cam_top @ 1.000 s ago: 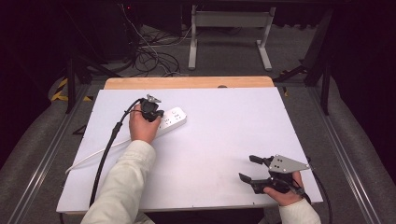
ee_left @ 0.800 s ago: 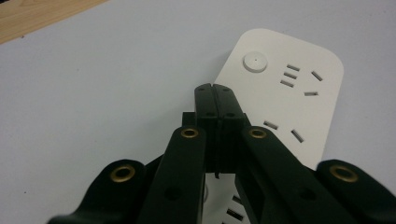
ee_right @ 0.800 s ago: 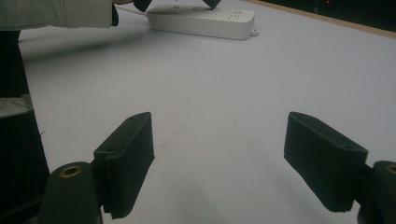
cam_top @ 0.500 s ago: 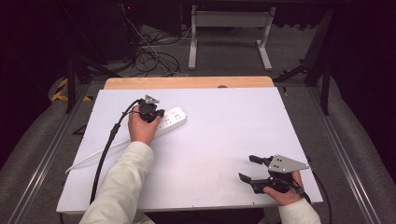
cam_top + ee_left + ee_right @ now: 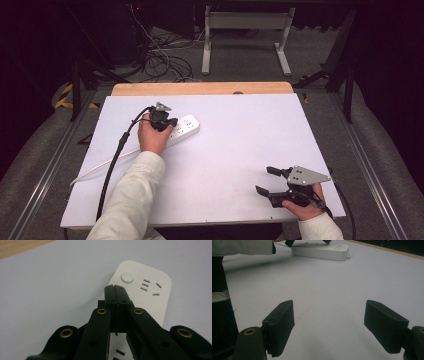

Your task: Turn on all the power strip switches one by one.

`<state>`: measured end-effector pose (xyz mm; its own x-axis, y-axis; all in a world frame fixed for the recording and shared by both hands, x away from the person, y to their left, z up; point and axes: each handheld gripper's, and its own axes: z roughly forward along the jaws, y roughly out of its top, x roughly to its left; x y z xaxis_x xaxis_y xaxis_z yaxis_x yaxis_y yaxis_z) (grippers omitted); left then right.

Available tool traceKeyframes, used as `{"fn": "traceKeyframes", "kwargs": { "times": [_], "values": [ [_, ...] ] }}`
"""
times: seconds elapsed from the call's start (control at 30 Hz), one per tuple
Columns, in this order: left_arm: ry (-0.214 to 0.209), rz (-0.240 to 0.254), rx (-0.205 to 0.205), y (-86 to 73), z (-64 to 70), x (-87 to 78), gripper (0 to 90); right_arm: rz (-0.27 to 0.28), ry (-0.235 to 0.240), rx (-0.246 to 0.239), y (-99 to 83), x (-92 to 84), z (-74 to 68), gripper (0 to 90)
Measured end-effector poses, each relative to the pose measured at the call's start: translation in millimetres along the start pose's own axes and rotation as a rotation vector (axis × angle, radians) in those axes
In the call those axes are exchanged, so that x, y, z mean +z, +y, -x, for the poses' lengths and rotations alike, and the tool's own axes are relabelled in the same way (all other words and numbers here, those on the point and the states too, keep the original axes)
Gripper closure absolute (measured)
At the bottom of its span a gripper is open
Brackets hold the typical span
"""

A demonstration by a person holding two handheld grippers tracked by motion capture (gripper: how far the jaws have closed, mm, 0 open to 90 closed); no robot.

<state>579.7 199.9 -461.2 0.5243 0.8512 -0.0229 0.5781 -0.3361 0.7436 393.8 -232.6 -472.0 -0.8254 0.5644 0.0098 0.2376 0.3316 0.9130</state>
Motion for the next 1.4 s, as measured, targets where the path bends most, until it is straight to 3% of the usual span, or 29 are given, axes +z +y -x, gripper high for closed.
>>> {"fn": "traceKeyframes", "kwargs": {
  "times": [0.6, 0.73, 0.8, 0.93, 1.0, 1.17, 1.3, 1.4],
  "values": [
    [0.001, -0.019, -0.006, -0.5, 0.6, 0.7, 90.0, -0.004, 0.003, -0.004, -0.3, 0.8, -1.2, 24.7],
    [0.058, -0.037, 0.046, 0.4, 8.5, 0.8, 90.0, -0.003, 0.003, -0.006, -0.4, 0.2, -1.3, 24.6],
    [0.044, -0.034, 0.023, -0.1, 6.7, 0.6, 90.0, -0.001, 0.002, -0.001, -0.3, -0.2, -1.2, 24.6],
    [0.028, -0.029, 0.022, 1.4, 3.4, -2.2, 89.9, 0.000, 0.003, -0.002, -0.1, -1.1, -2.4, 24.6],
    [0.014, -0.011, -0.020, 2.5, 3.0, -6.1, 89.9, 0.002, 0.001, -0.001, -0.2, -1.1, -1.7, 24.5],
    [-0.054, 0.090, -0.066, 15.3, 8.4, -17.5, 89.8, 0.003, -0.002, 0.000, 0.2, -0.4, -1.1, 24.5],
    [-0.041, 0.090, -0.003, 24.8, 13.7, -21.4, 89.8, 0.004, 0.001, -0.002, 0.3, -0.7, -1.9, 24.5],
    [-0.061, 0.096, 0.007, 29.4, 17.3, -19.1, 89.8, 0.006, 0.001, -0.003, 0.2, -1.0, -1.7, 24.4]
  ]
}}
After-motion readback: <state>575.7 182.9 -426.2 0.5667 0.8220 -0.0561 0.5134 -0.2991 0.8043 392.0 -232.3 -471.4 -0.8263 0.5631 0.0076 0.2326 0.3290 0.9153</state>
